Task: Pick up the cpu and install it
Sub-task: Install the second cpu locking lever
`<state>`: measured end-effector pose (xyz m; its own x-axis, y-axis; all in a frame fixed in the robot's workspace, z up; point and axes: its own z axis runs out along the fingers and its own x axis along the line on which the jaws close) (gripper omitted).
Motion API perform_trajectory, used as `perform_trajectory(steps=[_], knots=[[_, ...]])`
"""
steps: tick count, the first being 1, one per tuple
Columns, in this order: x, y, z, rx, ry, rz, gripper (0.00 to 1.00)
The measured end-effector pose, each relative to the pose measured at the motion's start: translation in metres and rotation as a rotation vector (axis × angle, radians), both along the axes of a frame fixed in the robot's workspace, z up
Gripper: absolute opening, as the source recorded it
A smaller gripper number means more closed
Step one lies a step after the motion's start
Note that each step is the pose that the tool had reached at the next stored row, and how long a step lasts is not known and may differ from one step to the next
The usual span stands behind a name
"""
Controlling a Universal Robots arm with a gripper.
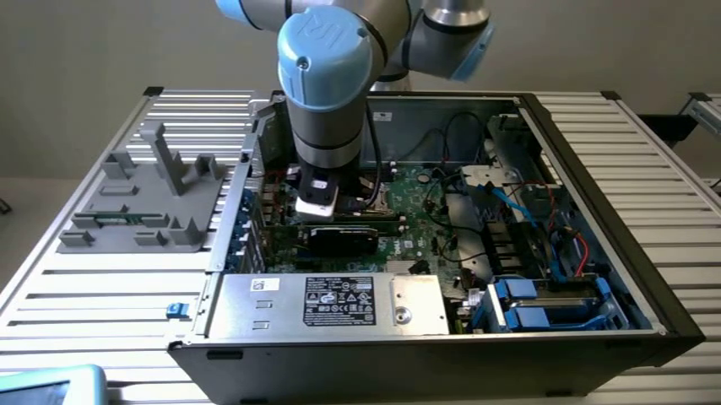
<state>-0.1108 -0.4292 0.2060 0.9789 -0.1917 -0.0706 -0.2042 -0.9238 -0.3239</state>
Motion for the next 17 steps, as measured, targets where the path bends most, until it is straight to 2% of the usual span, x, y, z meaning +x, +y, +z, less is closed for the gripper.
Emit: perform_trajectory(steps=[11,17], knots=[[0.0001,0.0000,-0.0074,-0.0001,0.0001,0.000,0.11],[0.0005,0.0016,-0.0093,0.0000,0.0000,0.000,0.11]])
